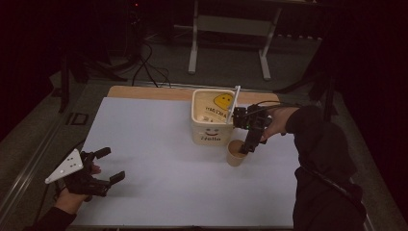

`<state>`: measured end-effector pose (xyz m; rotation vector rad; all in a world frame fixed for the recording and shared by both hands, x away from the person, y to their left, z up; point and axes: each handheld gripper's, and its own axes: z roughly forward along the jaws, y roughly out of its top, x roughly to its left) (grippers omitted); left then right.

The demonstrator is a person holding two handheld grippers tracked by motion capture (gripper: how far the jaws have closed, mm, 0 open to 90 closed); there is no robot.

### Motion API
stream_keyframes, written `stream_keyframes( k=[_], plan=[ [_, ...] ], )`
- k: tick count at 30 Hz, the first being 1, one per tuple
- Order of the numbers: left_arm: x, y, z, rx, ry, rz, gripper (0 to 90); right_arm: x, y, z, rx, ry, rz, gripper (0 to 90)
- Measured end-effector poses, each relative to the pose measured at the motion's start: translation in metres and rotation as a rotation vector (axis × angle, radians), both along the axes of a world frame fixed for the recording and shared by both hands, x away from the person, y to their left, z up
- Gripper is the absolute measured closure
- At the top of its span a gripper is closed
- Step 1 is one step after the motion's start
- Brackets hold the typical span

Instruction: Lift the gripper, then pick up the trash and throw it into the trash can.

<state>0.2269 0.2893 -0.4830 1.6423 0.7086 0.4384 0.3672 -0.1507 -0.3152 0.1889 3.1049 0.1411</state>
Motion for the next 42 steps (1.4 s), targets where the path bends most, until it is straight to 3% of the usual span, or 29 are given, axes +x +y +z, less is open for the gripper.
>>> stream_keyframes(
  k=[11,24,42],
  plan=[
    [0.000,-0.001,-0.001,0.006,-0.001,-0.012,1.1,0.004,-0.001,-0.016,-0.020,-0.002,0.046,16.2],
    [-0.002,0.000,0.000,0.003,0.000,-0.025,1.1,0.012,-0.005,-0.035,-0.012,-0.015,0.035,14.7],
    [-0.001,-0.002,-0.002,0.014,0.003,-0.045,1.1,0.026,-0.008,-0.083,-0.021,-0.007,0.044,15.0]
  ],
)
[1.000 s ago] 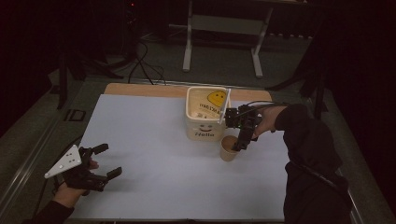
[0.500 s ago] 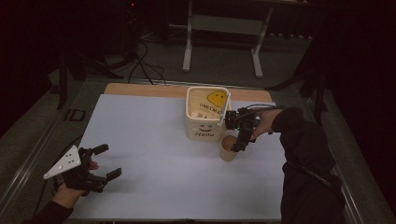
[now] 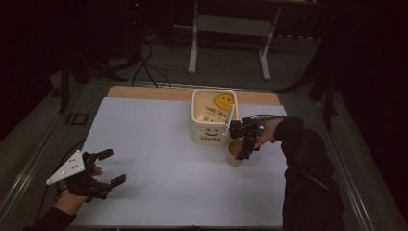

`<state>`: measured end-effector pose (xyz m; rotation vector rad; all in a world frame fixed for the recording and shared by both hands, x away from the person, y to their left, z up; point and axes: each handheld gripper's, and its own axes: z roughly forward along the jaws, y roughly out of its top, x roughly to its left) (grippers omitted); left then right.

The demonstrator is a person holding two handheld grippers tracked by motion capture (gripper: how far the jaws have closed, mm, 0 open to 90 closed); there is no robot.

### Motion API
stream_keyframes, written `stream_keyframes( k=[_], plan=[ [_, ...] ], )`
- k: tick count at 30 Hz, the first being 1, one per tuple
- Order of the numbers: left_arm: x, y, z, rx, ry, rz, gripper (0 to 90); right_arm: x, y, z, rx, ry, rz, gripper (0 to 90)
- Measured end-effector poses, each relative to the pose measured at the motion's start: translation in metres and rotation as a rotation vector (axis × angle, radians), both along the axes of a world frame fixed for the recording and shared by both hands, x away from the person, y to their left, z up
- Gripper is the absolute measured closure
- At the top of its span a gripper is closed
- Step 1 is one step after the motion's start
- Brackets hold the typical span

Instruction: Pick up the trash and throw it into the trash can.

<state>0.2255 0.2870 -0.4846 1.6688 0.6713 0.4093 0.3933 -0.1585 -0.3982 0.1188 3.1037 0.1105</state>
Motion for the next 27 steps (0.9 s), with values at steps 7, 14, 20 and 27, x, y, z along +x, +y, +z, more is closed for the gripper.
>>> stream_keyframes(
  k=[7,14,20,27],
  plan=[
    [0.000,0.000,0.000,0.001,0.003,-0.006,1.1,0.006,-0.002,-0.011,-0.012,0.001,-0.015,15.0],
    [0.000,0.000,-0.001,0.000,0.007,-0.010,1.1,0.012,-0.004,-0.021,-0.023,-0.006,-0.026,15.0],
    [0.000,-0.001,-0.002,0.005,0.010,-0.014,1.1,0.016,-0.006,-0.028,-0.026,-0.001,-0.034,15.0],
    [0.000,-0.001,-0.002,0.006,0.014,-0.021,1.1,0.021,-0.009,-0.037,-0.020,0.013,-0.052,15.4]
  ],
)
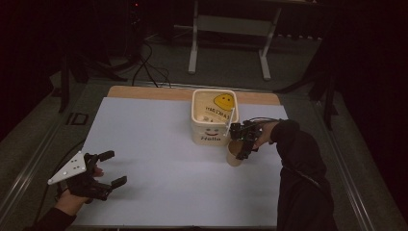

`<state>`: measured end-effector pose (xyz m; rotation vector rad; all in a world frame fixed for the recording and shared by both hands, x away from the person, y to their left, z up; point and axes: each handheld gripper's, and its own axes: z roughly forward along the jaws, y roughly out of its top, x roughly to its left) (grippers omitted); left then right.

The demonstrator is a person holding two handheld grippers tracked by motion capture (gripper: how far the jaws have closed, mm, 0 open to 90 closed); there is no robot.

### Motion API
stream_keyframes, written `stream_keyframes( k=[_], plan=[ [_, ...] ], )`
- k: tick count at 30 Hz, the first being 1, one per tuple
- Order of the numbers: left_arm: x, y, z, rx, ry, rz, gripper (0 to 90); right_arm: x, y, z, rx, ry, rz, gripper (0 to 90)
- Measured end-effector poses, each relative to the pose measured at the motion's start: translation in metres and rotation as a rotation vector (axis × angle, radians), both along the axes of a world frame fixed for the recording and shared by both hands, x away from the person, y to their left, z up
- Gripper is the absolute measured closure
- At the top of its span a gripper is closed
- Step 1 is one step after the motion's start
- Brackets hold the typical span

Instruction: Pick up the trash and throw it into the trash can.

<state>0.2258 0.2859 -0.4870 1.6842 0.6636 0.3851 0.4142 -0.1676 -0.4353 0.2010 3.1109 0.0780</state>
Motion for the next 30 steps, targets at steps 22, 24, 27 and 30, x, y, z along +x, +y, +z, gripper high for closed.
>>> stream_keyframes(
  k=[22,24,27,30],
  plan=[
    [0.000,-0.002,-0.001,0.005,0.003,-0.007,1.1,0.003,0.000,-0.002,0.019,0.061,0.010,20.9],
    [0.000,-0.002,-0.001,0.008,0.004,-0.007,1.1,0.003,-0.001,0.002,0.033,0.061,0.015,21.5],
    [0.000,-0.002,-0.001,0.009,0.003,-0.008,1.1,0.002,-0.002,0.010,0.034,0.069,0.023,22.2],
    [0.000,-0.002,-0.001,0.008,0.003,-0.007,1.1,0.002,-0.003,0.016,0.043,0.069,0.022,22.3]
  ],
)
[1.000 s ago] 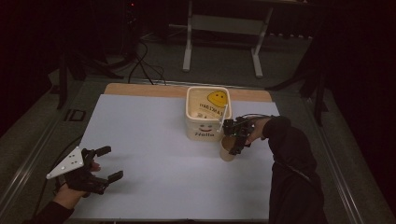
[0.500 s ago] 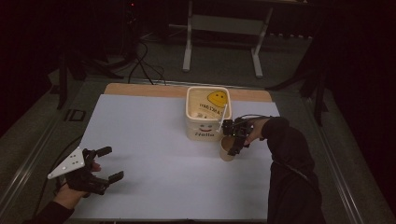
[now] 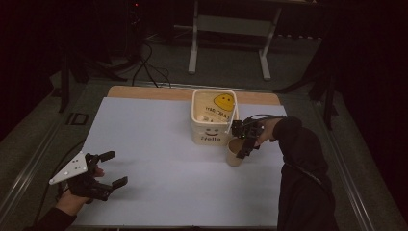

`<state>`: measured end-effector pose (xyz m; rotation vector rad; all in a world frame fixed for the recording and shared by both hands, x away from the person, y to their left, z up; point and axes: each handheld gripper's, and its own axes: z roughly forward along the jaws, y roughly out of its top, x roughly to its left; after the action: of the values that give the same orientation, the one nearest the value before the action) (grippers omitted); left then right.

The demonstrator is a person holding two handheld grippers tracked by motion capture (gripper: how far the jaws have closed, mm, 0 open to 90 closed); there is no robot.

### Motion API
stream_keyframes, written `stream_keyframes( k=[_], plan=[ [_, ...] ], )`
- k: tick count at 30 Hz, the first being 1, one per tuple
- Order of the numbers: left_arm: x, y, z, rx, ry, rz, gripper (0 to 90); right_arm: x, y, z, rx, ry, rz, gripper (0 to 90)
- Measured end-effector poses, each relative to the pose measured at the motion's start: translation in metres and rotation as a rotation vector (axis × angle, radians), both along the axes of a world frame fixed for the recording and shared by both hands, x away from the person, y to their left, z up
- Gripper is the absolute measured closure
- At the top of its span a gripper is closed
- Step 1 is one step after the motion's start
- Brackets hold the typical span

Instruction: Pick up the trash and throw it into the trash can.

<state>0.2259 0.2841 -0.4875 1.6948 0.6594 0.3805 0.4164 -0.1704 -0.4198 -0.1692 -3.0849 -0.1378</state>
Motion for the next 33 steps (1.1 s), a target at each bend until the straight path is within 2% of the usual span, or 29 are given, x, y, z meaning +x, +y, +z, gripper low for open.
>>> stream_keyframes(
  k=[3,8,14,22,23,30,33],
  plan=[
    [0.000,0.000,0.000,0.001,0.001,0.000,1.1,-0.001,0.000,0.007,0.005,0.011,-0.004,22.4],
    [0.000,-0.001,0.000,0.002,0.000,0.001,1.1,-0.003,0.000,0.022,0.045,0.011,0.002,22.8],
    [0.000,-0.001,0.000,0.001,-0.003,0.002,1.1,-0.005,0.001,0.034,0.050,0.015,0.011,23.3],
    [0.000,0.000,0.000,-0.003,-0.004,0.005,1.2,-0.008,0.004,0.053,0.075,0.000,0.019,23.3],
    [0.000,0.000,0.000,-0.002,-0.005,0.005,1.2,-0.008,0.006,0.060,0.072,-0.005,0.018,23.3],
    [-0.001,0.000,0.001,-0.003,-0.006,0.005,1.2,-0.009,0.010,0.078,0.098,-0.008,0.030,23.3],
    [-0.001,0.000,0.001,-0.004,-0.005,0.004,1.1,-0.009,0.012,0.082,0.079,-0.011,0.028,23.3]
  ],
)
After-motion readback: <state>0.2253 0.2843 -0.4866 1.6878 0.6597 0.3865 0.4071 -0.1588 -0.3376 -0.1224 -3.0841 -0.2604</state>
